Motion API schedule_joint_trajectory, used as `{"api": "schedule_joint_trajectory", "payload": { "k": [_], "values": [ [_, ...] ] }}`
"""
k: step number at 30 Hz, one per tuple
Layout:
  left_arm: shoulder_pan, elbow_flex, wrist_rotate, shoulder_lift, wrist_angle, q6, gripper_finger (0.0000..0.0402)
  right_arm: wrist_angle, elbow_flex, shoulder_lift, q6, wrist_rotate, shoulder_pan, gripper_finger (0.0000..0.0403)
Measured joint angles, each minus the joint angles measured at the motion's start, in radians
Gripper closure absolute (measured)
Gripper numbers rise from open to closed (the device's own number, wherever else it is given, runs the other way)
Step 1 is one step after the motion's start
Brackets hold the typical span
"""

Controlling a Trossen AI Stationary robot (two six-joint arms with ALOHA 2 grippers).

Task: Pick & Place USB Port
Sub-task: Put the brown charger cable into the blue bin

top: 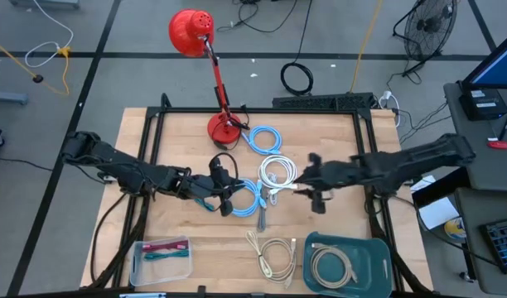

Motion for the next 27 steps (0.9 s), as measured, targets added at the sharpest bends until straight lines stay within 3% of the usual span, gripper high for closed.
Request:
{"api": "schedule_joint_trajectory", "payload": {
  "k": [6,13,20,27],
  "values": [
    [0.0,0.0,0.0,0.0,-0.002,0.002,0.0341,0.006,-0.002,0.206,-0.046,-0.207,-0.008,0.0264],
    [-0.002,0.0,0.0,0.0,-0.007,0.006,0.0341,0.104,-0.002,0.323,-0.067,-0.309,0.073,0.0264],
    [-0.002,0.0,0.0,0.0,-0.007,0.006,0.0341,0.174,0.009,0.351,-0.068,-0.298,0.141,0.0263],
    [-0.002,0.0,-0.001,0.0,-0.006,0.006,0.0341,0.166,0.046,0.351,-0.077,-0.168,0.171,0.0263]
  ]
}}
